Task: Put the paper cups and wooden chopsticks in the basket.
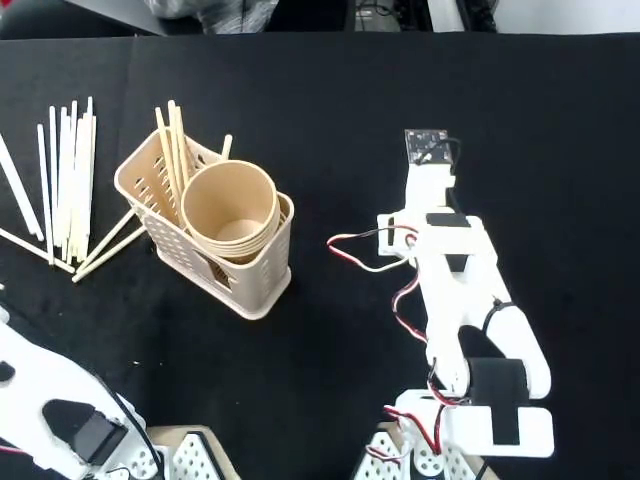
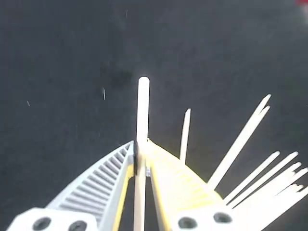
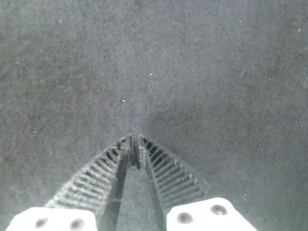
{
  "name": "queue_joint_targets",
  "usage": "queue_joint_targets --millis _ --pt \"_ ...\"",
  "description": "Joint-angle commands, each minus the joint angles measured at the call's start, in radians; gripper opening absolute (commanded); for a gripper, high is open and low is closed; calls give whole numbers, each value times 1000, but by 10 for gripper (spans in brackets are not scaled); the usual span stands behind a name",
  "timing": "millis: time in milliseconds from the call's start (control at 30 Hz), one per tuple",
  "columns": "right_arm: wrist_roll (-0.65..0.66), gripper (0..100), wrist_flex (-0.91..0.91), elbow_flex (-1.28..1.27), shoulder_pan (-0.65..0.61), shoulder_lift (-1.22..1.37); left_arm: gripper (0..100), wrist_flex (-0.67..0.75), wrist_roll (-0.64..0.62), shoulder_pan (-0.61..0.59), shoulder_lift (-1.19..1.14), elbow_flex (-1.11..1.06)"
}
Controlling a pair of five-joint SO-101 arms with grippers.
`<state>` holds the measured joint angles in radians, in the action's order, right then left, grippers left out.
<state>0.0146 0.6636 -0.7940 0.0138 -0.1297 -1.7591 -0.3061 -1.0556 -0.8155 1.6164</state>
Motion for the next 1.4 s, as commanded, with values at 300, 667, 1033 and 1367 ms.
queue_joint_targets --millis 300,667,1033,1367 --pt "-3 15 -14 4 -12 -22 29 20 60 145 887 -908" --pt "-3 15 -11 4 -12 -22 29 589 51 441 1752 -1782" --pt "-3 15 -15 4 -15 -22 28 1585 57 587 2418 -2552" --pt "-3 14 -17 5 -15 -22 28 1594 49 881 2048 -2310"
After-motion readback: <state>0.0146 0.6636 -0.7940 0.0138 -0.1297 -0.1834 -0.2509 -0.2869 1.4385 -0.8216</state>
